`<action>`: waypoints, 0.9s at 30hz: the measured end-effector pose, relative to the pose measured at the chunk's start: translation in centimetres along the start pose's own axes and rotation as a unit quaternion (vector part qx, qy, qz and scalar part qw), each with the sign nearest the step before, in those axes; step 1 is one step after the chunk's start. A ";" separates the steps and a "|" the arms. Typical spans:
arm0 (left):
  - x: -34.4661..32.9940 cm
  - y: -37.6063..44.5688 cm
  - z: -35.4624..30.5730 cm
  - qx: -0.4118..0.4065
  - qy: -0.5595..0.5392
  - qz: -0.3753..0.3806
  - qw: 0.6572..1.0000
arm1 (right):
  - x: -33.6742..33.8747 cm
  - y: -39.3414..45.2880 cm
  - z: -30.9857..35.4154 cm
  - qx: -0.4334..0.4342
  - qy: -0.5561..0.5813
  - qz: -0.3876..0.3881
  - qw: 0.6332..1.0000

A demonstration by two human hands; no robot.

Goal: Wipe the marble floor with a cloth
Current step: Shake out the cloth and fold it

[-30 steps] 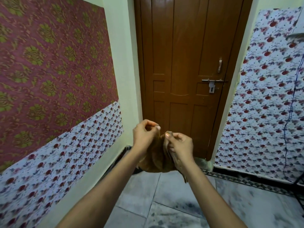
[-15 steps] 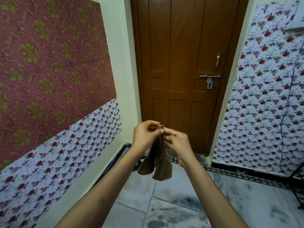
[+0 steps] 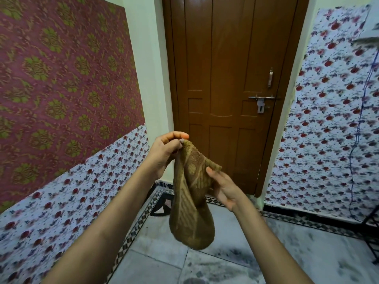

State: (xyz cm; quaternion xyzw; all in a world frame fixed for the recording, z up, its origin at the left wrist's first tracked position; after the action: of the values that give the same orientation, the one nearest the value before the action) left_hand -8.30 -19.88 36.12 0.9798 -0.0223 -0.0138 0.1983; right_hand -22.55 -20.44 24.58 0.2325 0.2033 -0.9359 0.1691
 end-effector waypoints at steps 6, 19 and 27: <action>2.5 -0.8 1.0 -0.001 0.114 -0.028 0.993 | 0.0 -2.4 4.6 0.259 -0.116 -0.119 0.951; -1.5 -1.0 -0.9 0.041 0.286 0.262 0.921 | -4.9 -3.6 9.9 0.333 -0.348 -0.055 0.875; -4.4 0.1 -4.6 -0.128 0.369 0.283 0.876 | -2.0 -3.3 6.3 0.194 -0.184 0.013 0.963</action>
State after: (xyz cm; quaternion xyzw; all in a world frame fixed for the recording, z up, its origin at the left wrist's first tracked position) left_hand -12.54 -17.99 40.53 0.8320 -0.2219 0.4024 0.3109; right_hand -24.58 -20.00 31.66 0.0870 -0.0202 -0.9818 0.1675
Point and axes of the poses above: each hand's wrist, its own y-axis towards the middle knuckle, its own x-axis out of the back of the hand, z = x × y, the point moved 7 cm from there along y, towards the middle knuckle, and after that the axes turned 11 degrees about -x, right-handed, at the moved point
